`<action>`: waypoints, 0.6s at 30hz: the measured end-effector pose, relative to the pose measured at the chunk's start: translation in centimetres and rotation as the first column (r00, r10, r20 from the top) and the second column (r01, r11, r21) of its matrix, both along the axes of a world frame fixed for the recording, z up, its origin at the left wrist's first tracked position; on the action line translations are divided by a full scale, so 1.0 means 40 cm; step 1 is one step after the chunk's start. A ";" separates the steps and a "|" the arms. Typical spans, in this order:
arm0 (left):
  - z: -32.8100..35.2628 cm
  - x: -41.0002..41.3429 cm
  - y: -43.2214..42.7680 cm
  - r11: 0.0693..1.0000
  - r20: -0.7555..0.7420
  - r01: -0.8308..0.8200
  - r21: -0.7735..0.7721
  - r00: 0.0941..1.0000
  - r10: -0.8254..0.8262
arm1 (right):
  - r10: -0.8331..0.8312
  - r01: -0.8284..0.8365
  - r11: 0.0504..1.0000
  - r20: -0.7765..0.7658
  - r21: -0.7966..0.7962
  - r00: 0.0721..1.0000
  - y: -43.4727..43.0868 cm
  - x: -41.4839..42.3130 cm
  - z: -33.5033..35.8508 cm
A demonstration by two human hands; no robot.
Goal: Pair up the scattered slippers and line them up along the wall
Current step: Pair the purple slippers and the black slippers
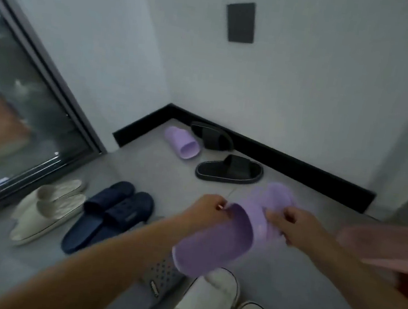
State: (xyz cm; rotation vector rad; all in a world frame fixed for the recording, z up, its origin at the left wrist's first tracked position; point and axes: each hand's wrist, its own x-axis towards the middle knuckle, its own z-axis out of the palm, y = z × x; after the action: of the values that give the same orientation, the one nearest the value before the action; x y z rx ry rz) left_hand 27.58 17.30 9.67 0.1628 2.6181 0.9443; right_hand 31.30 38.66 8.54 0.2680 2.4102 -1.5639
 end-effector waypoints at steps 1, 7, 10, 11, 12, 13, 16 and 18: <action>0.020 -0.029 -0.047 0.999 -0.042 -0.035 -0.038 0.999 0.033 | 0.002 -0.001 0.999 0.012 -0.049 1.000 -0.049 -0.022 0.005; 0.107 -0.238 -0.208 0.980 -0.109 0.037 -0.193 0.992 -0.059 | -0.158 0.215 0.880 0.164 -0.424 0.974 -0.263 -0.124 0.017; 0.098 -0.344 -0.245 0.974 -0.101 0.113 -0.197 0.986 -0.134 | -0.282 0.404 0.746 0.299 -0.529 0.912 -0.336 -0.201 0.009; 0.091 -0.376 -0.255 0.973 -0.084 0.136 -0.188 0.985 -0.153 | -0.313 0.454 0.716 0.338 -0.531 0.888 -0.353 -0.226 0.001; 0.083 -0.415 -0.274 0.974 -0.057 0.155 -0.165 0.984 -0.167 | -0.336 0.499 0.686 0.377 -0.530 0.863 -0.379 -0.256 -0.004; 0.074 -0.458 -0.300 0.977 -0.029 0.168 -0.128 0.984 -0.173 | -0.361 0.532 0.666 0.398 -0.523 0.843 -0.406 -0.293 -0.015; 0.030 -0.580 -0.370 0.997 0.044 0.076 -0.034 0.996 -0.074 | -0.402 0.591 0.634 0.440 -0.499 0.803 -0.471 -0.385 -0.032; -0.004 -0.664 -0.407 0.999 0.049 -0.006 -0.051 0.999 0.009 | -0.409 0.604 0.637 0.454 -0.479 0.792 -0.503 -0.442 -0.045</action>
State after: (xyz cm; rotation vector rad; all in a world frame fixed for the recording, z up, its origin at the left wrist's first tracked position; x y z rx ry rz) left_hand 1.02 1.00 9.52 0.1155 2.5966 0.8722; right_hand 13.61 18.52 6.72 1.0516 1.5280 -2.2362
